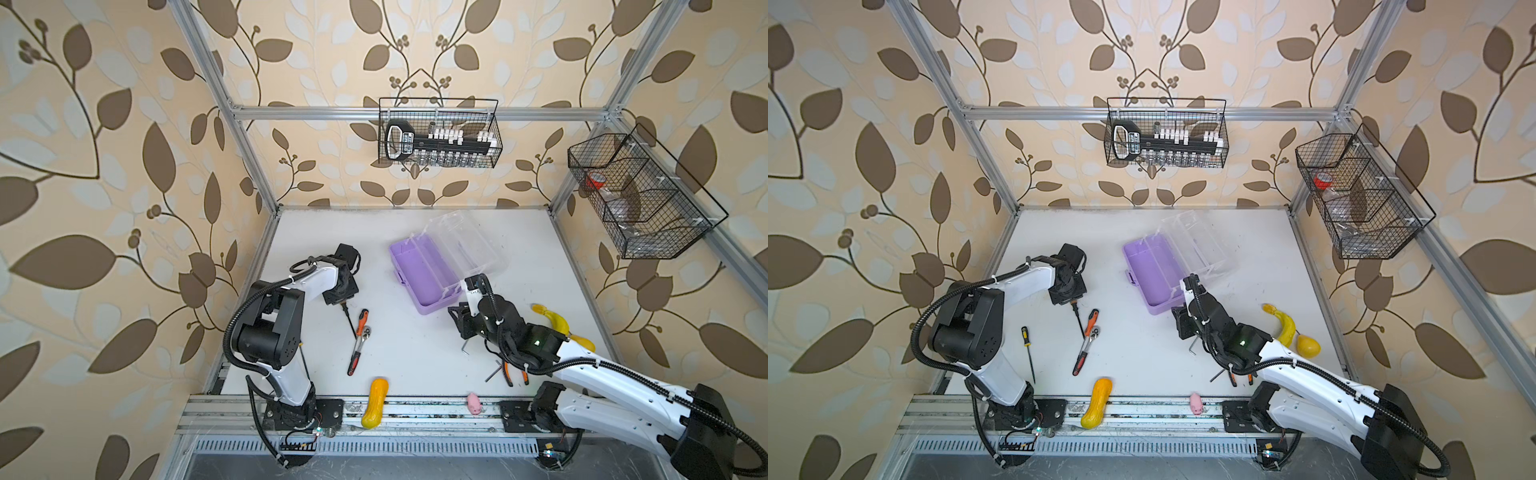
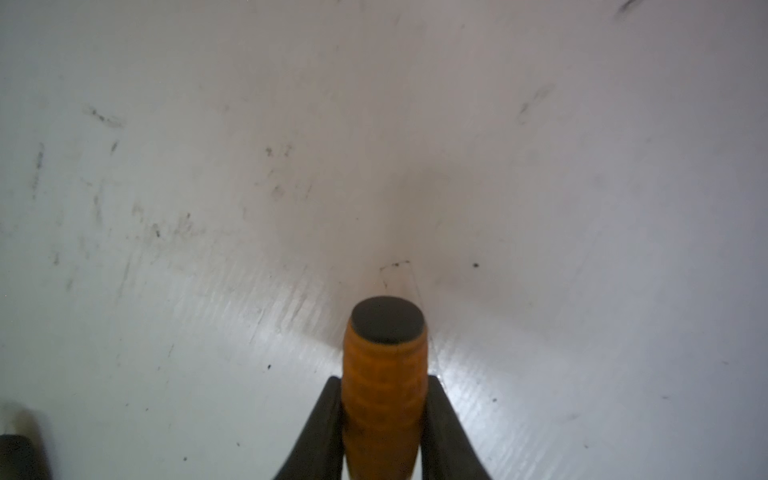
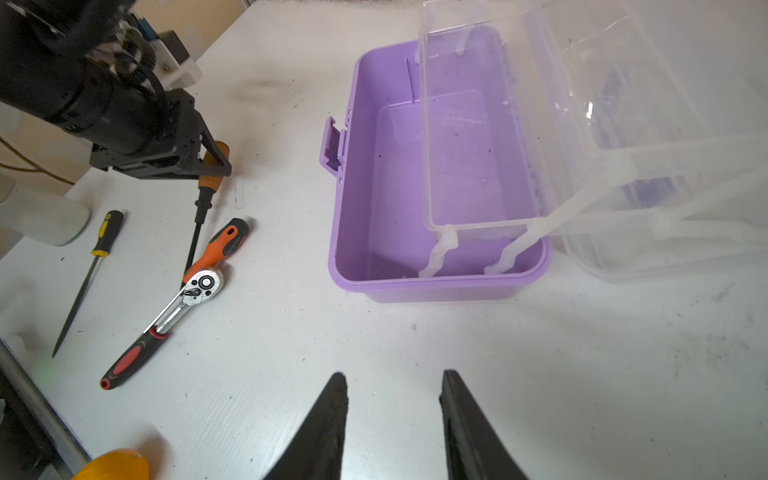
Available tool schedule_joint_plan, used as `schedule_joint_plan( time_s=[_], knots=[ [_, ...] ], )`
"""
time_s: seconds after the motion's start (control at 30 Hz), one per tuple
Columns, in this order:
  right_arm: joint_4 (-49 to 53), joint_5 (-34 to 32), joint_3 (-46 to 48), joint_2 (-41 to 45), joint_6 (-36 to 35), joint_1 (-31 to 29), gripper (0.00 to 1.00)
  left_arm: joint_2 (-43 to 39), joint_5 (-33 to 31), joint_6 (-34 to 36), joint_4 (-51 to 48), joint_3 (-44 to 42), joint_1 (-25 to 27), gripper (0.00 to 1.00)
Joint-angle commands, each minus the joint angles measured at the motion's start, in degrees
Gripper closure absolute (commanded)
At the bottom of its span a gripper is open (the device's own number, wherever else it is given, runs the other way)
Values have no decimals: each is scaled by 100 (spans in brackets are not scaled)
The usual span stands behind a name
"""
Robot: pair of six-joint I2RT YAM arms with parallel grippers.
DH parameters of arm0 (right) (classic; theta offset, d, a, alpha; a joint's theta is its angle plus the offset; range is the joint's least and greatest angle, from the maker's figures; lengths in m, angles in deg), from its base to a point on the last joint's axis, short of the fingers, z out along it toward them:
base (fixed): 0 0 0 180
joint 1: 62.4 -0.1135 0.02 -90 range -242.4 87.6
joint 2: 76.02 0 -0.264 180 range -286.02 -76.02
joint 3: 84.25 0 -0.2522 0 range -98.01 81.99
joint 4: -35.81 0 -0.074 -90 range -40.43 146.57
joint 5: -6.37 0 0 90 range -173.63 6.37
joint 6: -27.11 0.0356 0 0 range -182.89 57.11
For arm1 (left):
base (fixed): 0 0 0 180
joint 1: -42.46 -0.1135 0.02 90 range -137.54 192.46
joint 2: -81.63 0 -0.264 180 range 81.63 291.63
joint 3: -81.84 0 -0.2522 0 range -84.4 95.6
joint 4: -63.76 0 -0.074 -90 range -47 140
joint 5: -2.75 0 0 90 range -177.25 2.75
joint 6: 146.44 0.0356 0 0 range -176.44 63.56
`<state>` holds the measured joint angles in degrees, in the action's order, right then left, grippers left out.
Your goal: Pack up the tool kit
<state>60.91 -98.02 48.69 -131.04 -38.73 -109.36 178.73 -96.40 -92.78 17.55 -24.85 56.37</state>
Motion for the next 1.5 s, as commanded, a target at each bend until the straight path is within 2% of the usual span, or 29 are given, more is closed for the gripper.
schedule_joint_plan(
  time_s=[0.0,0.27,0.4,0.6,0.7,0.83,1.1,1.47],
  knots=[
    [235,-33,-361,-254,-47,3,61,-420,54,-29,-136,160,58,100],
    [-70,474,-1020,-1157,-408,3,60,-1180,-76,-2,-346,340,255,100],
    [-244,1194,-1542,-1693,-622,5,58,-1326,-40,39,-417,477,399,100],
    [-992,2528,-1905,-2297,-707,157,55,-1367,669,-23,-99,539,463,100],
    [-1348,3224,-2087,-2707,-502,303,53,-1377,1136,-78,142,638,571,100],
    [-1847,3824,-2281,-3183,-88,414,52,-1399,1581,-212,315,823,764,100],
    [-2248,4413,-2572,-3815,306,464,49,-1424,1609,-452,535,1012,1189,98],
    [-2623,4446,-2674,-4259,785,772,52,-1631,1672,-628,555,1100,1442,98]
  ],
)
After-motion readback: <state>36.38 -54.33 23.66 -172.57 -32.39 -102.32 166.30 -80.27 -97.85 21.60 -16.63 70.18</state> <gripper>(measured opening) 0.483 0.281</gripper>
